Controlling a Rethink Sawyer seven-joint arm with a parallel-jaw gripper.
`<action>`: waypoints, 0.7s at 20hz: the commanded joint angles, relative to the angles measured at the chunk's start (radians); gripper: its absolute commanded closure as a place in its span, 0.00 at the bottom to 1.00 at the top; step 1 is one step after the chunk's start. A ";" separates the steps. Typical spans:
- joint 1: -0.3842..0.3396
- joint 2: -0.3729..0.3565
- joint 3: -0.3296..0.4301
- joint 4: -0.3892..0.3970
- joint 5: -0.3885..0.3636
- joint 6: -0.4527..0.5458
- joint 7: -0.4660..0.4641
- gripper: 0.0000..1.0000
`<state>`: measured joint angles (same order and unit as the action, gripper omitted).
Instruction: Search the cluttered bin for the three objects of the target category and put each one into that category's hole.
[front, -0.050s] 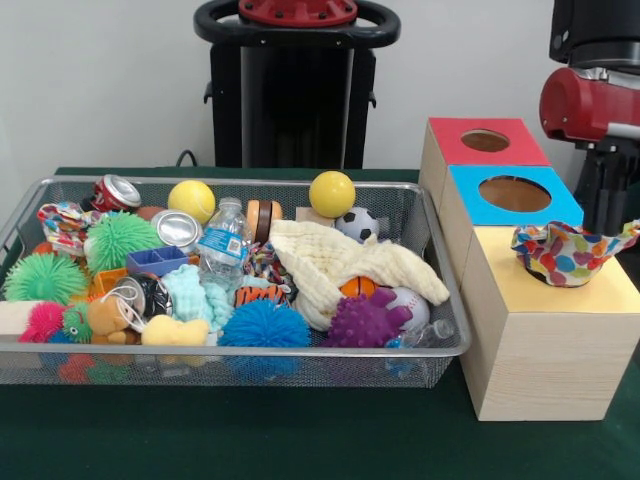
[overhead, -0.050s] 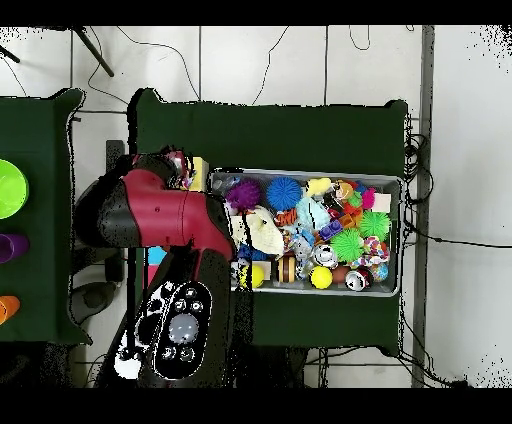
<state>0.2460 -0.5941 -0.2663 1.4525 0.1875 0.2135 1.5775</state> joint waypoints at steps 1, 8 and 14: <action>-0.028 0.049 0.074 0.076 -0.044 -0.049 0.158 1.00; 0.001 0.077 0.023 0.070 -0.038 -0.037 0.171 1.00; 0.030 0.112 -0.035 0.060 -0.027 0.012 0.182 1.00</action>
<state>0.2701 -0.5569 -0.2999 1.4523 0.1875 0.1838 1.5775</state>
